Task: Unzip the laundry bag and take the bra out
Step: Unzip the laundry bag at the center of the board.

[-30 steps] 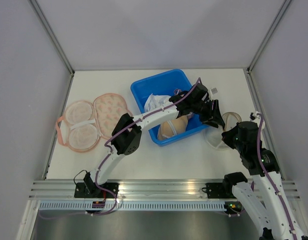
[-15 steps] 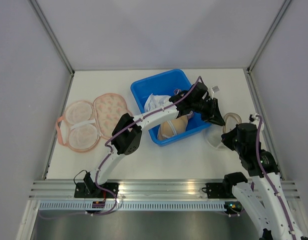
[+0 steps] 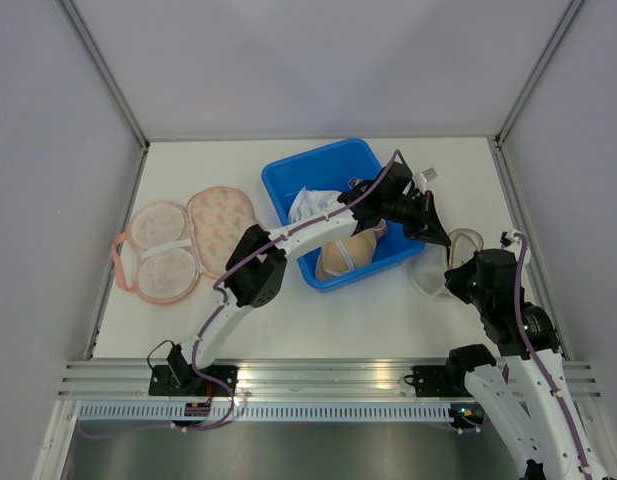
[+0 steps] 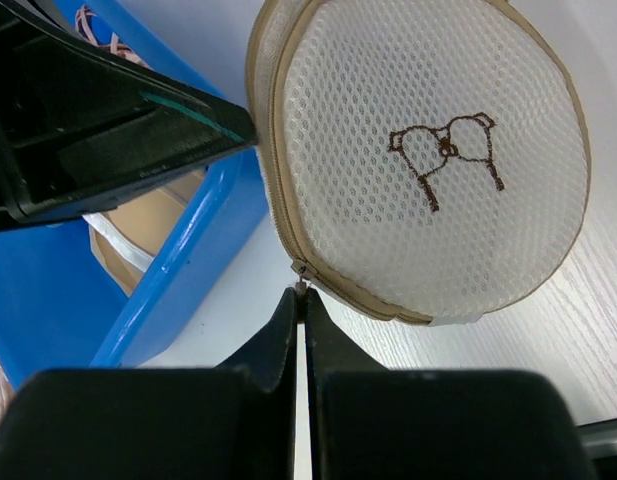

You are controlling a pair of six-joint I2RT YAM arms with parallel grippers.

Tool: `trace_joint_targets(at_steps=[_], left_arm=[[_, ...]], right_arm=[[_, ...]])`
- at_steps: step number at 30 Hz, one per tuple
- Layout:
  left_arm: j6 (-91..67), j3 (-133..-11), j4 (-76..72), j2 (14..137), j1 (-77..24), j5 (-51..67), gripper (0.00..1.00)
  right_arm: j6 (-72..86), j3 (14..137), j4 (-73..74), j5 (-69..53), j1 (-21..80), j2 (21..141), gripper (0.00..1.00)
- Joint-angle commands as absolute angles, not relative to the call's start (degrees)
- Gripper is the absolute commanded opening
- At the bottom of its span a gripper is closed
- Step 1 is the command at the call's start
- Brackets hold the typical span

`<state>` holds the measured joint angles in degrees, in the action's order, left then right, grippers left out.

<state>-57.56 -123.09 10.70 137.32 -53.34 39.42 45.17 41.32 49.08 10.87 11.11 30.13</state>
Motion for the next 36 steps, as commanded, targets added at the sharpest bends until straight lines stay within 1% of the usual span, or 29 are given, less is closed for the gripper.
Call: trace_joint_targets(at_steps=[1, 7, 10, 12, 13, 14, 17, 19, 20, 26, 36], left_arm=[[-60.03, -123.49, 8.44, 137.29, -52.03, 38.94, 0.02], [-59.33, -123.75, 9.40, 136.76, -51.51, 38.76, 0.02], [-56.70, -123.23, 12.12, 135.36, -51.68, 38.50, 0.02], [-54.06, -122.35, 16.60, 133.95, -51.68, 35.78, 0.15], [-53.27, -121.13, 17.92, 132.47, -51.68, 34.55, 0.29], [-52.04, -120.42, 18.71, 131.67, -51.68, 33.06, 0.34], [-51.16, -118.39, 19.69, 129.82, -51.94, 32.52, 0.46], [-50.98, -118.48, 19.86, 129.64, -52.38, 32.78, 0.50], [-51.06, -118.48, 19.78, 129.55, -52.73, 32.96, 0.54], [-51.85, -119.71, 19.78, 130.52, -54.14, 33.66, 0.56], [-53.44, -120.32, 19.34, 131.31, -55.11, 33.66, 0.54]], right_arm=[[45.18, 41.57, 51.67, 12.65, 11.16, 28.75, 0.00], [45.17, 42.37, 53.79, 13.19, 11.16, 28.22, 0.01], [44.91, 42.28, 53.18, 12.48, 11.16, 28.04, 0.01], [44.82, 42.36, 52.65, 12.22, 11.16, 28.12, 0.00], [44.82, 42.36, 52.56, 12.13, 11.16, 28.30, 0.00], [44.82, 42.28, 52.38, 12.13, 11.16, 28.30, 0.00], [44.82, 42.28, 51.77, 11.78, 11.16, 28.48, 0.01], [44.91, 42.10, 51.07, 11.51, 11.16, 28.48, 0.00], [44.91, 42.10, 50.89, 11.34, 11.16, 28.56, 0.00], [44.91, 42.10, 49.83, 10.46, 11.16, 28.92, 0.00], [45.00, 41.92, 48.78, 9.41, 11.16, 28.65, 0.00]])
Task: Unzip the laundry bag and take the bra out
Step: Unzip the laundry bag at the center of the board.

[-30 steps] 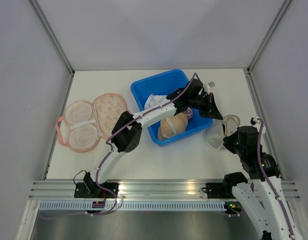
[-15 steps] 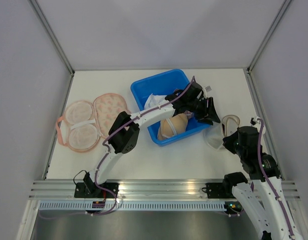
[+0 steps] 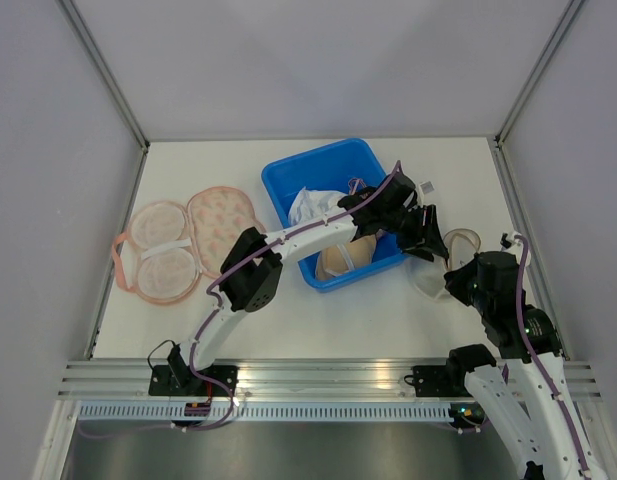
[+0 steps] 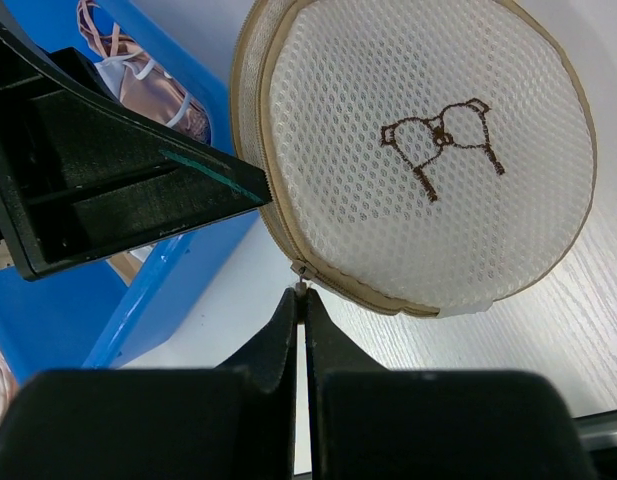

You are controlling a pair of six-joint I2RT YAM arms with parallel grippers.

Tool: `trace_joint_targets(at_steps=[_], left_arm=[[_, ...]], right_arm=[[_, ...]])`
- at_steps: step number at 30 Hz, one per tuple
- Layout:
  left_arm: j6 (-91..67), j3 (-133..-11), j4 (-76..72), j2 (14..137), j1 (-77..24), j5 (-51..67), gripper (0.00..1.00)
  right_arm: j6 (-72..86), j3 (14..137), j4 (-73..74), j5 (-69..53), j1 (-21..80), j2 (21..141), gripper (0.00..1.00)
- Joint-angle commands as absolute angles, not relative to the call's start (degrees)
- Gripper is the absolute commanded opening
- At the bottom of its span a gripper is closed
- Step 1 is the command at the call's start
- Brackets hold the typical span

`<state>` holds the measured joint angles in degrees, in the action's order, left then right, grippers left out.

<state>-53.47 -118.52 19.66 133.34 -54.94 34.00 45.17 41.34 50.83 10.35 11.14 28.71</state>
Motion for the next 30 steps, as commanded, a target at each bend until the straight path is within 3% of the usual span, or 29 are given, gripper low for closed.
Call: trace_joint_targets(at_steps=[1, 4, 9, 14, 30], left_arm=[[-53.61, -120.32, 19.25, 131.48, -55.19, 33.75, 0.53], [-54.23, -120.41, 18.64, 132.10, -55.37, 34.36, 0.51], [-56.34, -120.59, 15.39, 133.59, -55.37, 37.53, 0.36], [-59.49, -120.94, 10.47, 135.00, -54.93, 39.99, 0.02], [-62.49, -121.11, 8.26, 135.44, -51.15, 39.55, 0.02]], right_arm=[[45.09, 41.84, 48.69, 9.32, 11.16, 28.57, 0.00], [45.09, 41.66, 48.43, 9.14, 11.16, 28.56, 0.00], [45.00, 41.13, 48.16, 8.97, 11.16, 28.65, 0.00], [44.74, 40.69, 48.60, 8.88, 11.16, 28.57, 0.00], [45.09, 41.22, 58.80, 14.50, 11.16, 27.34, 0.02]])
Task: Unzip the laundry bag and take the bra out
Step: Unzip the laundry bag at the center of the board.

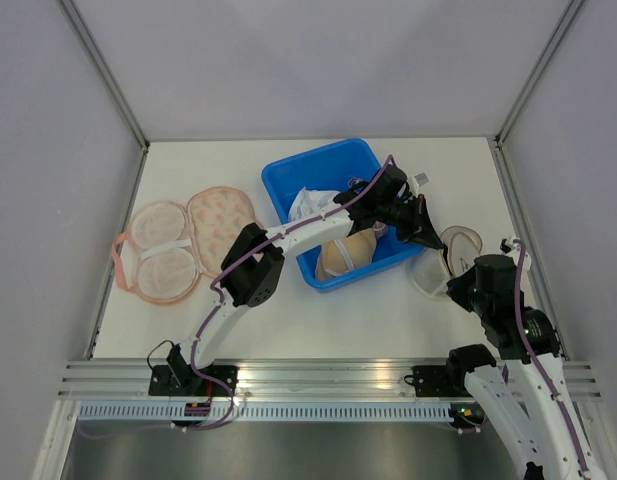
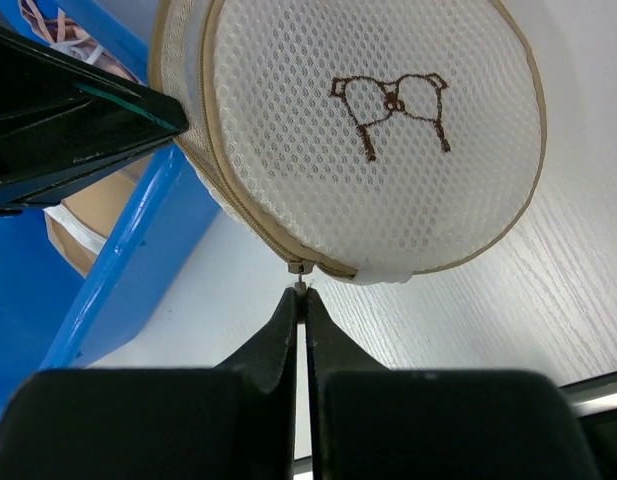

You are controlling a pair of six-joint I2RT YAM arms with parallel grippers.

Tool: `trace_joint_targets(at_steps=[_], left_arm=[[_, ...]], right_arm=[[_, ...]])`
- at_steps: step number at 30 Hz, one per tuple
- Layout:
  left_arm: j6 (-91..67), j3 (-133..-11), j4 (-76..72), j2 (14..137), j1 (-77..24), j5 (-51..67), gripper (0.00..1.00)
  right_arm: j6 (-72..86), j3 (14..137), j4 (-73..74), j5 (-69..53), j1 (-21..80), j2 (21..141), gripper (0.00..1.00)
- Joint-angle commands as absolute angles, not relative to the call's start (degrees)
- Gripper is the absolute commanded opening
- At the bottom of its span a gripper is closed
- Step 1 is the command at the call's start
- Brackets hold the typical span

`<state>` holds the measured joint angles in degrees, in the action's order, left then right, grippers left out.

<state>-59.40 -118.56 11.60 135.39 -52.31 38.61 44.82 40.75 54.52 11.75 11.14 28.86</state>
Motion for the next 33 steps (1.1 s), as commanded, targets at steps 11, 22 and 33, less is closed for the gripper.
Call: trace_joint_targets(at_steps=[11, 22, 33], left_arm=[[-61.61, -118.92, 5.63, 134.30, -51.68, 41.66, 0.02], [-61.61, -117.60, 5.36, 133.86, -52.65, 41.66, 0.02], [-62.05, -116.46, 5.27, 133.94, -53.00, 40.78, 0.02]], right_arm=[[42.90, 46.13, 55.91, 10.20, 11.16, 30.92, 0.32], [37.62, 55.72, 46.85, 18.45, 11.16, 49.82, 0.48], [36.30, 51.68, 42.71, 23.55, 11.16, 53.35, 0.44]])
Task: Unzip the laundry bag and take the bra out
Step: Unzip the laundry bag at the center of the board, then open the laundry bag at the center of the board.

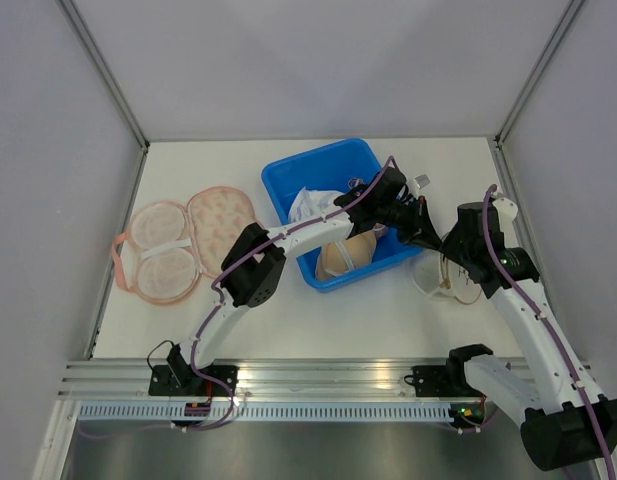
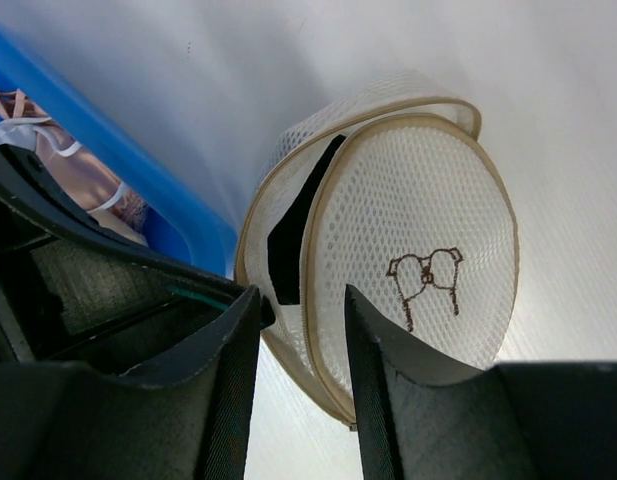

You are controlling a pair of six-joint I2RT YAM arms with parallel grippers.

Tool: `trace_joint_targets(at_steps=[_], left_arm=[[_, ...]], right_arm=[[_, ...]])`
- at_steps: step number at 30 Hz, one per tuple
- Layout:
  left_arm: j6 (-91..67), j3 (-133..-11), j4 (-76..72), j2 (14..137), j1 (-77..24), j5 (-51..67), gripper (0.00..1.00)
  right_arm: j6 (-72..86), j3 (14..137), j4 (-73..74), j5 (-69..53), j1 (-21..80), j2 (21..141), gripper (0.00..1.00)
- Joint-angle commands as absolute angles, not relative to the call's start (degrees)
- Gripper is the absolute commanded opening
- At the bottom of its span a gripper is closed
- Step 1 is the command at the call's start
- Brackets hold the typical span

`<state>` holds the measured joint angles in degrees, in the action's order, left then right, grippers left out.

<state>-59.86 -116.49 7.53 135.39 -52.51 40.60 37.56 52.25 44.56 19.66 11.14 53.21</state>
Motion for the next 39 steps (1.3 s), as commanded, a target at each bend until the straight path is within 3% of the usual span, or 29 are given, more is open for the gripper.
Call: trace_joint_targets(at_steps=[1, 21, 24, 25, 28, 34, 39], left_arm=[[-62.05, -116.46, 5.36, 133.95, -52.91, 40.69, 0.02], [-62.14, -116.89, 6.07, 133.68, -53.52, 38.58, 0.02], [-62.31, -117.33, 5.45, 134.21, -53.88, 38.76, 0.02], [-62.40, -117.25, 5.10, 134.21, -53.88, 38.76, 0.02], [-62.67, -117.16, 3.44, 134.03, -53.96, 38.06, 0.02], [-62.49, -115.14, 0.53, 132.19, -54.66, 35.60, 0.02], [-61.35, -111.98, -1.23, 130.69, -55.46, 34.45, 0.09]], right_arm=[[36.21, 51.59, 42.80, 23.90, 11.16, 53.52, 0.44], [38.23, 47.81, 39.02, 26.63, 9.58, 58.97, 0.40], [37.62, 47.90, 38.67, 29.16, 8.97, 59.85, 0.29], [36.49, 48.07, 38.93, 30.22, 8.88, 60.03, 0.19], [35.51, 49.48, 41.12, 35.83, 8.61, 59.59, 0.01], [27.96, 53.26, 37.72, 46.22, 7.74, 56.43, 0.00], [19.18, 52.21, 28.49, 43.43, 3.70, 55.28, 0.00]])
